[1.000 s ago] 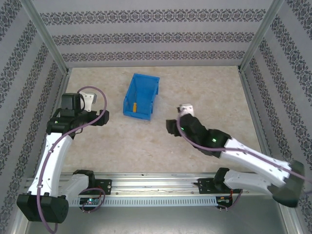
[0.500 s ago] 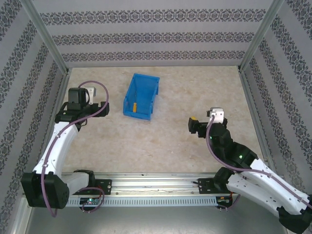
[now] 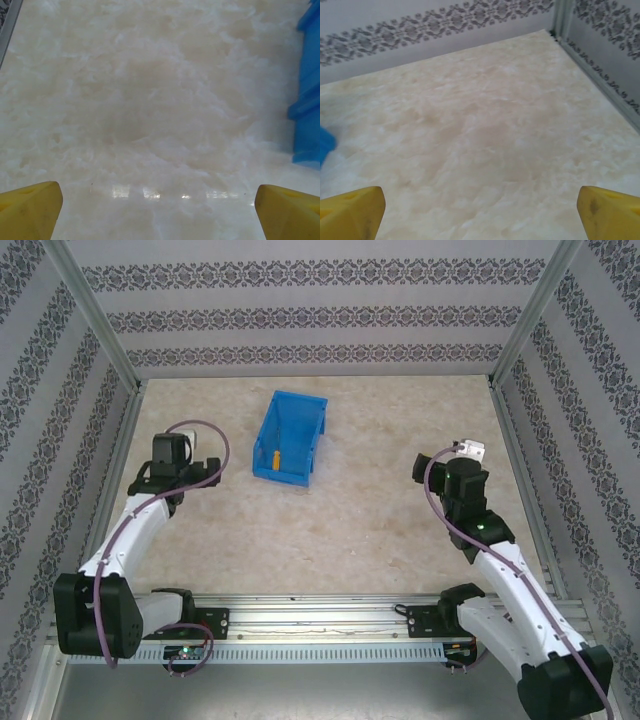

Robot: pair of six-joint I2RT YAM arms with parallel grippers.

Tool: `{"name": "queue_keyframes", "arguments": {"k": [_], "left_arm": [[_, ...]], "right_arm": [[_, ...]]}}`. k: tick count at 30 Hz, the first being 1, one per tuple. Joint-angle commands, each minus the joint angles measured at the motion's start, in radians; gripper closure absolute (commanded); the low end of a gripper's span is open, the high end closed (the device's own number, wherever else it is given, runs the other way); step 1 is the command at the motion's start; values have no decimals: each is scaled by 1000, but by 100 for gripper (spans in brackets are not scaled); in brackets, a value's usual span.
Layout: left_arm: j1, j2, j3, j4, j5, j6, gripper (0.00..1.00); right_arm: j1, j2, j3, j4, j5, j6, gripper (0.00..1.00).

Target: Put the screwdriver in the bin

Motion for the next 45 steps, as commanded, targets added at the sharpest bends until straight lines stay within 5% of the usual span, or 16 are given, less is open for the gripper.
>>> {"name": "queue_keyframes", "arguments": {"k": [1, 13, 33, 38, 45], "left_arm": [[10, -62, -86, 174, -29, 37, 1], [12, 9, -308, 686, -8, 6, 1], [12, 434, -501, 1484, -10, 5, 1], [12, 432, -485, 1445, -19, 0, 1], [9, 425, -395, 1265, 20, 17, 1]], "right_arm": [[-41, 10, -79, 203, 17, -90, 2], [-136, 210, -317, 758, -38, -218, 2], [-220, 541, -254, 1009, -235, -252, 2], [-221, 736, -247, 1167, -334, -276, 2], [-219, 713, -209, 1097, -336, -285, 2]]}}
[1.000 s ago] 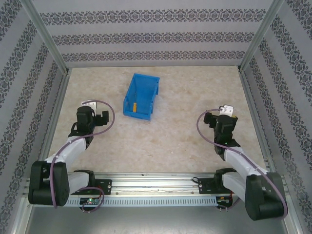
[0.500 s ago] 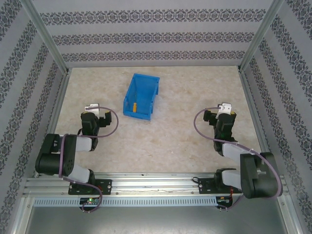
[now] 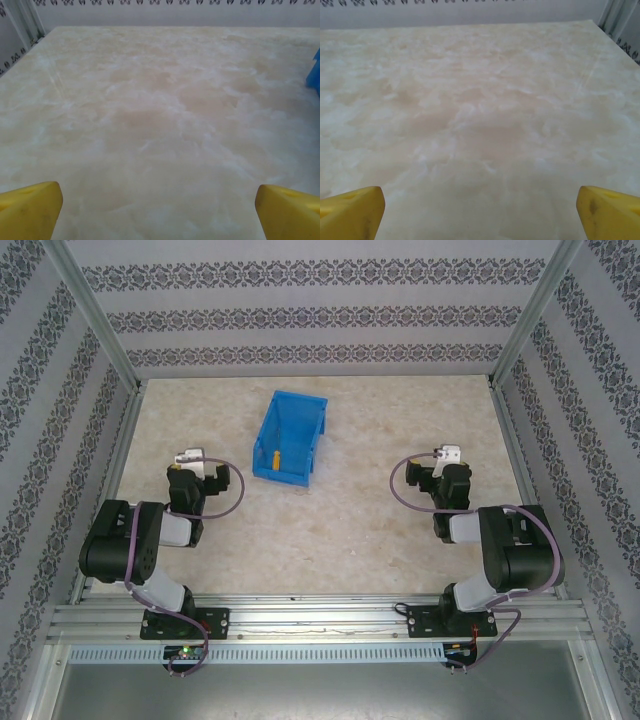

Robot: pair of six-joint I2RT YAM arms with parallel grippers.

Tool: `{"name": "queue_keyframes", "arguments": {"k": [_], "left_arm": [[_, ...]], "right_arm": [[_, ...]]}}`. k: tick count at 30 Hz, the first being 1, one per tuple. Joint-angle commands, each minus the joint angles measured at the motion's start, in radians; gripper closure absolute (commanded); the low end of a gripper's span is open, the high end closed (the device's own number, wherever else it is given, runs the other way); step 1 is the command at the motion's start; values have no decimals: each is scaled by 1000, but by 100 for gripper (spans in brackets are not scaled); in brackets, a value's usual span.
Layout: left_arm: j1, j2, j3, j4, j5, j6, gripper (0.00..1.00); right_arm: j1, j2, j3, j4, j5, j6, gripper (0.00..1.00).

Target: Put the screwdriver in the bin

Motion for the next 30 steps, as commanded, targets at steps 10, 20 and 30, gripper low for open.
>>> {"name": "queue_keyframes", "arguments": {"k": [10, 20, 30], "left_arm": [[9, -4, 25, -54, 37, 10, 1], [9, -4, 25, -50, 37, 10, 1], [9, -4, 25, -50, 37, 10, 1]], "right_arm": [[-4, 2, 19, 58, -30, -15, 2], [-1, 4, 22, 55, -28, -18, 2], [0, 4, 24, 54, -28, -19, 2]]}}
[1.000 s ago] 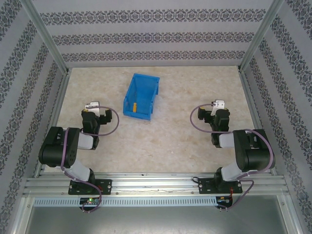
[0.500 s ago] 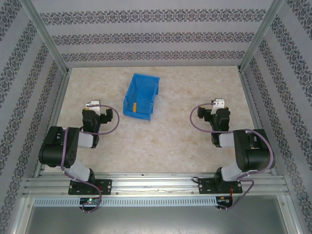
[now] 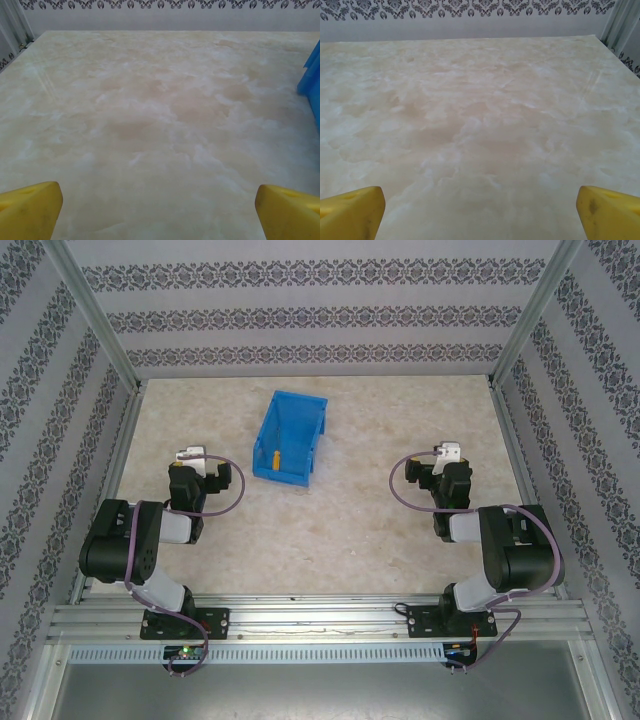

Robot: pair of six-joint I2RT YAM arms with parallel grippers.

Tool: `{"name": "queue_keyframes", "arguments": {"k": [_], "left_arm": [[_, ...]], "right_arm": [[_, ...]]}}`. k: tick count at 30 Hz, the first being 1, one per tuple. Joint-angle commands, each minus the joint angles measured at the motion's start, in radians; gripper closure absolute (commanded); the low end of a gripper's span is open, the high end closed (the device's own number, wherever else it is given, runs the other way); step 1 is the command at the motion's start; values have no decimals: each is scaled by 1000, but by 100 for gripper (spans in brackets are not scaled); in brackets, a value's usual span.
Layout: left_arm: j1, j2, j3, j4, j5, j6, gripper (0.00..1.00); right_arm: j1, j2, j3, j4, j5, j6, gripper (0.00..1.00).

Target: Put the screwdriver in the bin

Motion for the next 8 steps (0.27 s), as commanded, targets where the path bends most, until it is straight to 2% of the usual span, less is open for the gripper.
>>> {"name": "queue_keyframes", "arguments": {"k": [1, 8], "left_arm": [[9, -4, 9, -10, 15, 10, 1], [9, -4, 9, -10, 15, 10, 1]], "right_arm": [[1, 4, 18, 27, -17, -12, 2], [1, 2, 16, 30, -17, -13, 2]]}}
